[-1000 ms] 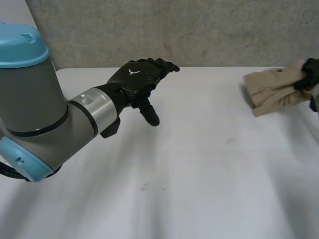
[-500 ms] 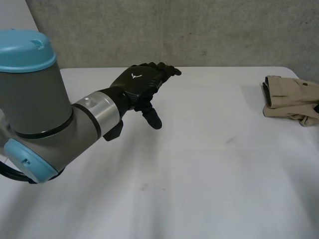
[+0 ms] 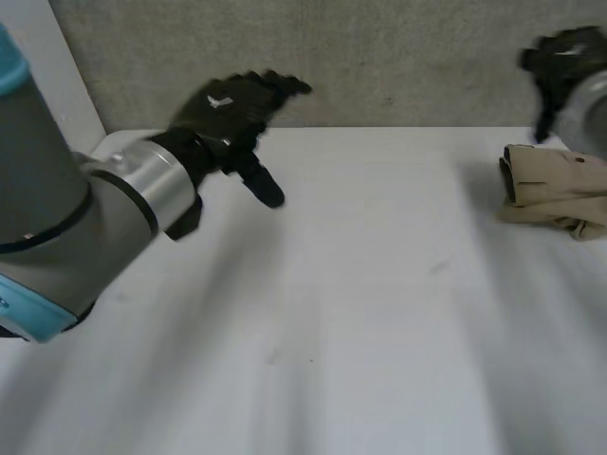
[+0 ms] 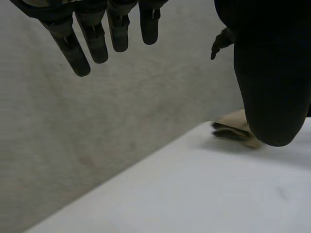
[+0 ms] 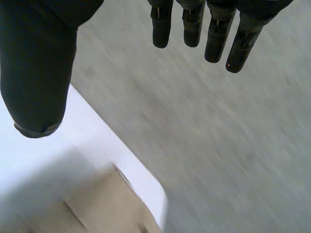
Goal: Fold the laundry.
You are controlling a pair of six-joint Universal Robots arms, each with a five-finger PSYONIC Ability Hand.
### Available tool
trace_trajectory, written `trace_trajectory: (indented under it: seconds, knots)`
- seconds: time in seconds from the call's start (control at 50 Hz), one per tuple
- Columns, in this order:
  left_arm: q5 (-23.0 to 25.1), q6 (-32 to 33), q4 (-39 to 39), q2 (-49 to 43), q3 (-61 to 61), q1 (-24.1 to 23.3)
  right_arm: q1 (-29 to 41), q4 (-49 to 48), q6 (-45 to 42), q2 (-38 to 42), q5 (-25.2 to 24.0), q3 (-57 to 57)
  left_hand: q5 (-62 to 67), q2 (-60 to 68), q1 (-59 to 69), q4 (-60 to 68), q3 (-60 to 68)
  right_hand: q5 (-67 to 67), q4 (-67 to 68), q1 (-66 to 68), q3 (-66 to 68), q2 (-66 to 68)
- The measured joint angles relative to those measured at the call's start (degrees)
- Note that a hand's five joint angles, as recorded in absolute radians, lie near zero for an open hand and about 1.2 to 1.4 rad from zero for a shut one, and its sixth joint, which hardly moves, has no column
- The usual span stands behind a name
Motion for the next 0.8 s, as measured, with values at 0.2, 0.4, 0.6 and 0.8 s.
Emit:
trace_trajectory:
  seconds: [0.2, 0.4, 0.6, 0.8]
  knots:
    - [-2.17, 6.63, 4.86, -0.85, -0.15, 14.48, 16.18, -9.91, 11.61, -10.22, -1.29, 22.22, 0.00, 0.00, 0.00, 0.00, 0.00, 0.00, 0.00, 0.00, 0.00, 0.00]
    - [-2.77, 33.78, 5.28, -20.33, 6.03, 30.55, 25.37, -18.71, 12.18, -16.29, -3.63, 44.77, 0.00, -0.03, 0.00, 0.00, -0.11, 0.00, 0.00, 0.00, 0.00, 0.00]
    - [-8.13, 48.81, 5.95, -38.08, 17.73, 36.87, 24.73, -20.86, 11.19, -21.27, -6.27, 56.66, 29.83, 32.53, 36.62, 31.22, 31.69, 0.00, 0.00, 0.00, 0.00, 0.00]
    - [-9.93, 35.69, 8.15, -33.96, 16.56, 27.48, 19.65, -22.43, 11.23, -26.15, -6.41, 59.58, 52.62, 56.61, 54.37, 56.82, 55.67, 0.00, 0.00, 0.00, 0.00, 0.00]
